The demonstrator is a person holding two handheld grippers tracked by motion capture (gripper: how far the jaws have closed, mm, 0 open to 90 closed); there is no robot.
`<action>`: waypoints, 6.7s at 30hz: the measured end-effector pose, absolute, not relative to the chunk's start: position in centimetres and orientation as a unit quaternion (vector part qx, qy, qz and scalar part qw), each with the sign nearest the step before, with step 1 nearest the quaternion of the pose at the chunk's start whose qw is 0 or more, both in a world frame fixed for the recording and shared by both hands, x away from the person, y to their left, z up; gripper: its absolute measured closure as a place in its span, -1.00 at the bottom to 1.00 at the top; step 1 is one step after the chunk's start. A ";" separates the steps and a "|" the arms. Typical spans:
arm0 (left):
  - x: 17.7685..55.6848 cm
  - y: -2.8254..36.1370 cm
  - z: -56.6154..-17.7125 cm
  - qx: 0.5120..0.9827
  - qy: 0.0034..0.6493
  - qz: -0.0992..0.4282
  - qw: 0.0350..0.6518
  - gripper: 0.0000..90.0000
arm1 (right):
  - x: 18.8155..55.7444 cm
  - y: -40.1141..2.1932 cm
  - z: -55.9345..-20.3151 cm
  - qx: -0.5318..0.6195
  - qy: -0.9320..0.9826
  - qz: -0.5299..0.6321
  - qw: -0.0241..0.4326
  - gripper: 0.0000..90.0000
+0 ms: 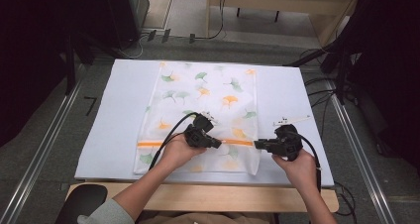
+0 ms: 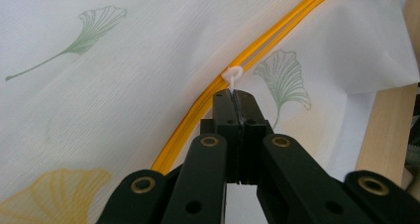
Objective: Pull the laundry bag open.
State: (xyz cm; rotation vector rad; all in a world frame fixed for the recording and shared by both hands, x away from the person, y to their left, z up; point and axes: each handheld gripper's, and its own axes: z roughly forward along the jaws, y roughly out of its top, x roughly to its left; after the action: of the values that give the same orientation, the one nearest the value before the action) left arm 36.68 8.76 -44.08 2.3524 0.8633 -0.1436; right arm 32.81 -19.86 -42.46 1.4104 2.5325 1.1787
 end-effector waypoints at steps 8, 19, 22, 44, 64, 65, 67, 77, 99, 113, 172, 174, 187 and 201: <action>36.8 9.5 -44.2 0.889 0.332 -0.055 0.310 1.00 | 32.9 -20.2 -42.5 0.454 0.808 0.375 0.005 0.91; 36.7 9.6 -44.2 0.888 0.334 -0.056 0.312 1.00 | 33.0 -20.2 -42.5 0.451 0.809 0.376 0.004 0.91; 36.7 9.6 -44.2 0.888 0.334 -0.057 0.312 1.00 | 33.0 -20.2 -42.5 0.451 0.810 0.375 0.005 0.91; 36.7 11.1 -44.4 0.883 0.352 -0.056 0.304 1.00 | 33.2 -20.2 -42.4 0.446 0.817 0.366 0.002 0.91; 36.6 13.0 -44.2 0.873 0.374 -0.054 0.307 1.00 | 33.6 -20.2 -42.4 0.443 0.819 0.365 -0.005 0.91; 36.6 12.9 -44.2 0.873 0.374 -0.054 0.308 1.00 | 33.6 -20.2 -42.4 0.443 0.819 0.365 -0.005 0.91; 36.6 12.9 -44.2 0.874 0.373 -0.053 0.308 1.00 | 33.6 -20.2 -42.4 0.444 0.818 0.365 -0.005 0.91; 36.5 13.1 -44.0 0.876 0.369 -0.053 0.307 1.00 | 33.5 -20.2 -42.4 0.443 0.820 0.363 -0.004 0.91; 36.4 15.5 -43.3 0.873 0.388 -0.043 0.291 1.00 | 33.6 -20.3 -42.5 0.444 0.820 0.360 -0.003 0.90; 36.1 16.6 -43.1 0.877 0.390 -0.034 0.278 1.00 | 33.6 -20.3 -42.5 0.442 0.822 0.359 -0.003 0.90; 35.7 21.3 -43.4 0.846 0.446 -0.048 0.288 1.00 | 34.4 -20.0 -42.9 0.438 0.833 0.339 -0.016 0.90; 35.7 21.4 -43.4 0.845 0.447 -0.049 0.289 1.00 | 34.4 -20.0 -42.9 0.437 0.833 0.340 -0.015 0.90; 35.8 21.4 -43.3 0.842 0.447 -0.058 0.298 1.00 | 34.6 -20.1 -43.0 0.438 0.832 0.340 -0.013 0.90; 35.8 21.8 -43.4 0.843 0.449 -0.056 0.292 1.00 | 34.7 -20.3 -43.0 0.437 0.832 0.342 -0.016 0.90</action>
State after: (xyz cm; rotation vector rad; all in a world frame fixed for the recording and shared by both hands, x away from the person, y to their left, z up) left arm 35.77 21.78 -43.36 2.2462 1.1953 -0.1490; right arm 34.71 -20.26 -43.00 1.3883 2.6390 1.0846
